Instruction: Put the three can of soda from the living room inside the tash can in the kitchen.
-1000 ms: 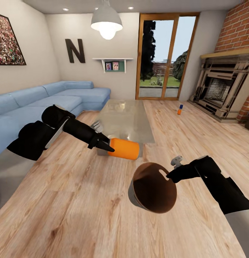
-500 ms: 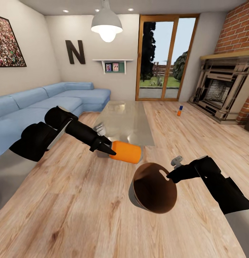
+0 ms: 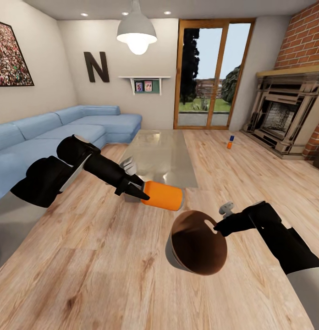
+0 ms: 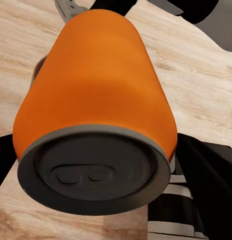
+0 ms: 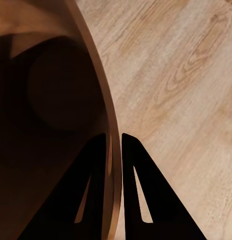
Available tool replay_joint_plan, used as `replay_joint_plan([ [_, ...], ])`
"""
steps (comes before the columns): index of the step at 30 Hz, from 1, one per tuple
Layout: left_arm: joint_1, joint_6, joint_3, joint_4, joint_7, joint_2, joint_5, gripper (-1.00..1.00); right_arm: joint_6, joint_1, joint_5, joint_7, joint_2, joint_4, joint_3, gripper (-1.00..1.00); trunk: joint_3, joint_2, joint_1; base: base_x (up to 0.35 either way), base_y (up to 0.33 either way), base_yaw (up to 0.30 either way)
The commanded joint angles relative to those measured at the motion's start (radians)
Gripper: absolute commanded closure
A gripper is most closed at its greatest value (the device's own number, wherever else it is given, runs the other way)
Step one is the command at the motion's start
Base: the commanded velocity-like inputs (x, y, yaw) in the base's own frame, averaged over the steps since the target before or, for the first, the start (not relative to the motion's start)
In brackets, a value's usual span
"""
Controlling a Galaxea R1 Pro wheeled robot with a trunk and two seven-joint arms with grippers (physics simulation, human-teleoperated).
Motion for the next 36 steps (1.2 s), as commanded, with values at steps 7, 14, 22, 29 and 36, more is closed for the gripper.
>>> replay_joint_plan([
  [7,0.000,0.000,0.000,-0.006,0.001,0.000,0.000,1.00,0.010,0.000,-0.021,0.006,0.002,0.001,0.001,1.00,0.000,0.000,0.000,0.000,0.000,0.000],
  [14,0.000,0.000,0.002,-0.020,-0.003,0.005,0.010,1.00,0.010,0.000,-0.020,0.007,0.001,0.000,0.005,1.00,0.000,0.000,0.000,0.000,0.000,0.000],
  [22,0.000,0.000,0.006,-0.083,-0.093,0.044,0.029,1.00,0.010,-0.001,-0.020,0.004,0.001,0.036,0.072,1.00,0.000,0.000,0.000,0.000,0.000,0.000],
  [29,0.000,0.000,0.000,-0.092,-0.102,0.050,0.024,1.00,0.010,-0.002,-0.019,0.002,0.002,0.041,0.074,1.00,0.000,0.000,0.000,0.000,0.000,0.000],
  [36,0.002,0.000,-0.007,-0.087,-0.094,0.040,0.014,1.00,0.010,-0.003,-0.019,0.002,0.003,0.041,0.075,1.00,0.000,0.000,0.000,0.000,0.000,0.000],
])
